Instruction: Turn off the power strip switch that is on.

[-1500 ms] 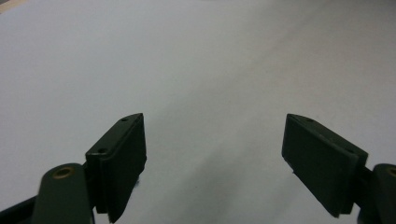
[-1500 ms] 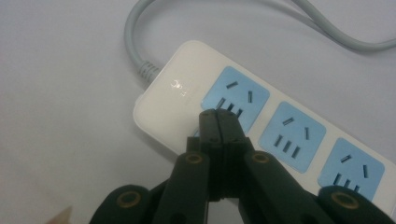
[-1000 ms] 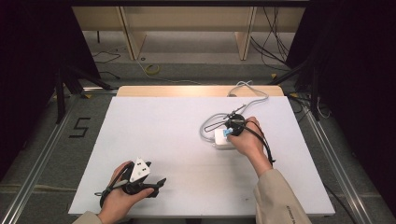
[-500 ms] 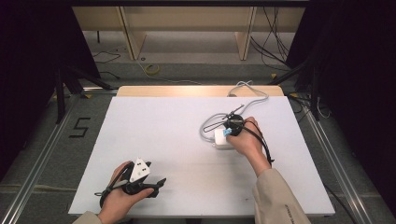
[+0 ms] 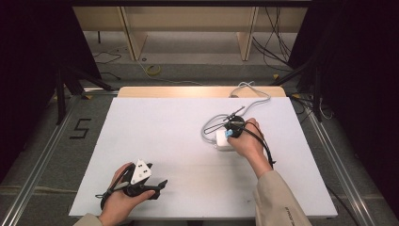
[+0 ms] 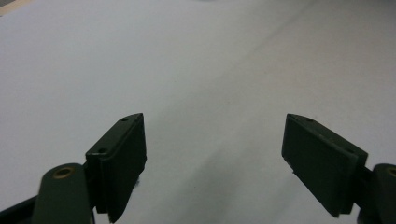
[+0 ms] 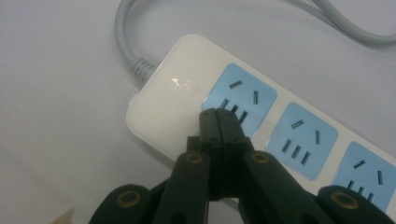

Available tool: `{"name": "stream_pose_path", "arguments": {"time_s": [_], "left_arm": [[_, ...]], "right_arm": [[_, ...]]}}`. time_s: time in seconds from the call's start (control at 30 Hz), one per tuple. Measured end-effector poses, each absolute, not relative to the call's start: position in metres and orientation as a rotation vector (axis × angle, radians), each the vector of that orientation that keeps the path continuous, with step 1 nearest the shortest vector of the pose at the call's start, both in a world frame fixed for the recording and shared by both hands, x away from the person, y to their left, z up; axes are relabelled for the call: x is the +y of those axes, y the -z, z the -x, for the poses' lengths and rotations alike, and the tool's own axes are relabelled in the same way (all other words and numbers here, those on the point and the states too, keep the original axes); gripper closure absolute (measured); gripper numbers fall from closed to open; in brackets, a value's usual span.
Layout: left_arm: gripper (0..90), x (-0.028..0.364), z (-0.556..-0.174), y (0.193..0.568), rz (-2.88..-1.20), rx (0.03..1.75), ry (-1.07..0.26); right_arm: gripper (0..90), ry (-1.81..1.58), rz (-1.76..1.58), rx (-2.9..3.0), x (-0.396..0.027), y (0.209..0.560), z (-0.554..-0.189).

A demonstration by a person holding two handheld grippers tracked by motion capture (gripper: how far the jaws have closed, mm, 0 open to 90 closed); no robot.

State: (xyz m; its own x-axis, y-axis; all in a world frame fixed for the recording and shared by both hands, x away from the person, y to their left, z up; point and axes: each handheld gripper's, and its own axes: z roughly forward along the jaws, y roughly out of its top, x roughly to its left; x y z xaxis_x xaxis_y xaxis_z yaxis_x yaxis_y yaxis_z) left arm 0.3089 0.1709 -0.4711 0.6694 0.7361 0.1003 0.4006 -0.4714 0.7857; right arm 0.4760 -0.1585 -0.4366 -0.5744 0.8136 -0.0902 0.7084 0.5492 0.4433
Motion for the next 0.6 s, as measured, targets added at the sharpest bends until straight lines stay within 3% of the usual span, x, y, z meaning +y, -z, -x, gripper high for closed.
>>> {"name": "stream_pose_path", "arguments": {"time_s": [0.6], "left_arm": [[21.9,0.1703,-0.3087,0.4711,-2.122,0.87,-0.558]], "right_arm": [[90.0,-0.508,-1.265,2.488,-0.1559,0.438,-0.4748]]}}
